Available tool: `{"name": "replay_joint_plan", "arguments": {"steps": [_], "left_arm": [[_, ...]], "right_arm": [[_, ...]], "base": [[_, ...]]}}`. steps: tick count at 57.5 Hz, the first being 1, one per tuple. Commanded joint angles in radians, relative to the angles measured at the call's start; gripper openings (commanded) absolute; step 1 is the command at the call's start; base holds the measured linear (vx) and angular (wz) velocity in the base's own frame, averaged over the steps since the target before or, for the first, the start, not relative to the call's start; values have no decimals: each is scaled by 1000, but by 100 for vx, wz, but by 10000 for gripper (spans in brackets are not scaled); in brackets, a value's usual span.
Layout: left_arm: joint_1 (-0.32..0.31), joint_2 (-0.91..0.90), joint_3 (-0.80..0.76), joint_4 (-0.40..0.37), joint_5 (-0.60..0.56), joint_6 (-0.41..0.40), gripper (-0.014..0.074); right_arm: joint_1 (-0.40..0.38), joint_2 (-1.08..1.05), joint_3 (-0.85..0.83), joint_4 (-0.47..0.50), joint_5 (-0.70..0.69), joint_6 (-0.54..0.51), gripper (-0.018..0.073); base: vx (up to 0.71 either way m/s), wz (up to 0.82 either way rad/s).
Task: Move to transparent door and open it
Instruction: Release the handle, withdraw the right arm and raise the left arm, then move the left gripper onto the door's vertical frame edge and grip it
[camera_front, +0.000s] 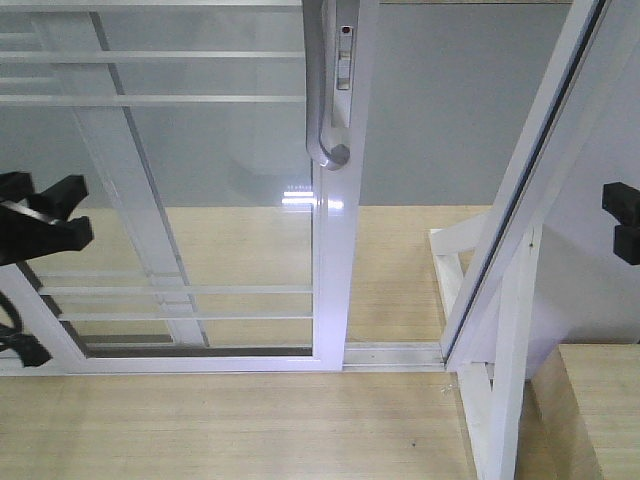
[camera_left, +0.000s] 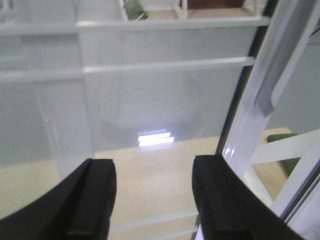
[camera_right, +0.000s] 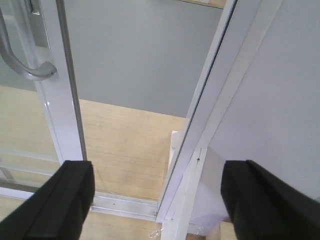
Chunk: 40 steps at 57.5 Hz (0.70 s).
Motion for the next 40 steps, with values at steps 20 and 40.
{"name": "replay_joint_plan", "arguments": {"steps": [20, 40], "left_arm": [[-200, 413, -241, 161, -505, -113, 471], [-200, 700, -648, 198, -443, -114, 471]], "right_arm": [[-5, -5, -29, -7, -108, 5, 573], [-5, -5, -29, -7, -108, 5, 550]], "base": [[0, 0], [0, 0]]}}
